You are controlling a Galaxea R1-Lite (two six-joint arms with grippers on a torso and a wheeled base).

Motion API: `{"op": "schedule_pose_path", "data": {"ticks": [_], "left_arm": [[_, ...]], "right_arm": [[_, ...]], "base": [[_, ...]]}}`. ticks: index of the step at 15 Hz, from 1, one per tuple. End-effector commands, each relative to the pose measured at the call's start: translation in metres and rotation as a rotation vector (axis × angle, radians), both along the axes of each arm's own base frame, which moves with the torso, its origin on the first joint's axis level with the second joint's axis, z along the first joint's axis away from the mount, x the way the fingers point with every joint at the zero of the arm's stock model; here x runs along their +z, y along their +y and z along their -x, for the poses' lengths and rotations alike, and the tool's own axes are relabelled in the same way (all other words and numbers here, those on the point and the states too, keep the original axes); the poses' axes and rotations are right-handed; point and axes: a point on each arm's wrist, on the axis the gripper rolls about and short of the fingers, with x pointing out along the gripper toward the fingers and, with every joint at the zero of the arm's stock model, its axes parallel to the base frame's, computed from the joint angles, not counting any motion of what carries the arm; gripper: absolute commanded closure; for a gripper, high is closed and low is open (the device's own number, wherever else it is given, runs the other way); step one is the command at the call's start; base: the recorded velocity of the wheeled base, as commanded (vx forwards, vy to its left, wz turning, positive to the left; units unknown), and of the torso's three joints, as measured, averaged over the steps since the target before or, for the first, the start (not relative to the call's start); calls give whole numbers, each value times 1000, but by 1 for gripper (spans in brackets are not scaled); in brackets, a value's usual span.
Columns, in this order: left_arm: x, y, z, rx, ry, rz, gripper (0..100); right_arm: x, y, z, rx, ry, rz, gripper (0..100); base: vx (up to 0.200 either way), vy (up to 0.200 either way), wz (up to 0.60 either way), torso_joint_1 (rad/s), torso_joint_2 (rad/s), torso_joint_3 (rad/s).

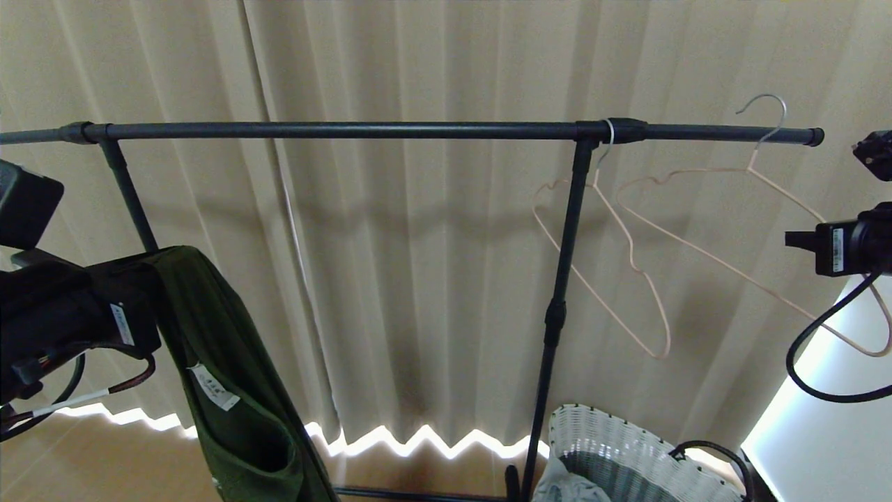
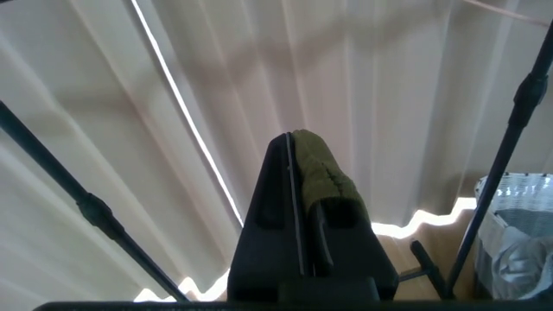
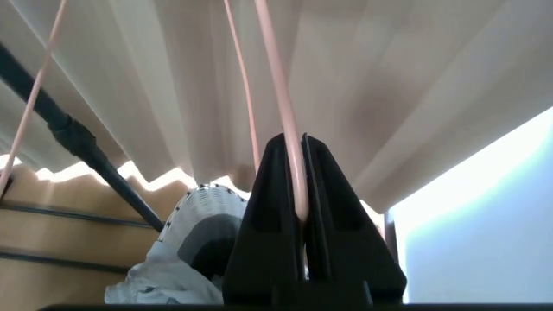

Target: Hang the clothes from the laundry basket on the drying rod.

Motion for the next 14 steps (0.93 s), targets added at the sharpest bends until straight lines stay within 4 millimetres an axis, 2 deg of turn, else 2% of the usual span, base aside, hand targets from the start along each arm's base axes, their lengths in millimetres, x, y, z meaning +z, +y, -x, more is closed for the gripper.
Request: {"op": "schedule_pose_path", "data": {"ticks": [1, 4, 7, 11, 14], "left_arm": [[0, 0, 0, 2, 0, -4, 100], [-1, 1, 0, 5, 0, -6, 100], [-1, 2, 0, 14, 2, -11, 100], [-4, 2, 0, 15, 10, -14, 100], [-5, 2, 0, 14, 16, -15, 100]], "right_arm": [[5, 4, 24, 0, -38, 6, 100], [4, 9, 54, 0, -59, 10, 100], [-2, 13, 78, 3, -65, 17, 100], [-13, 16, 98, 2, -57, 17, 100], [-17, 17, 100, 7, -46, 23, 100]], "base": [[0, 0, 0, 0, 0, 0], [0, 0, 0, 0, 0, 0], [-200, 0, 0, 7, 1, 2], [-200, 0, 0, -5, 1, 2], [-200, 0, 0, 1, 4, 2]]}}
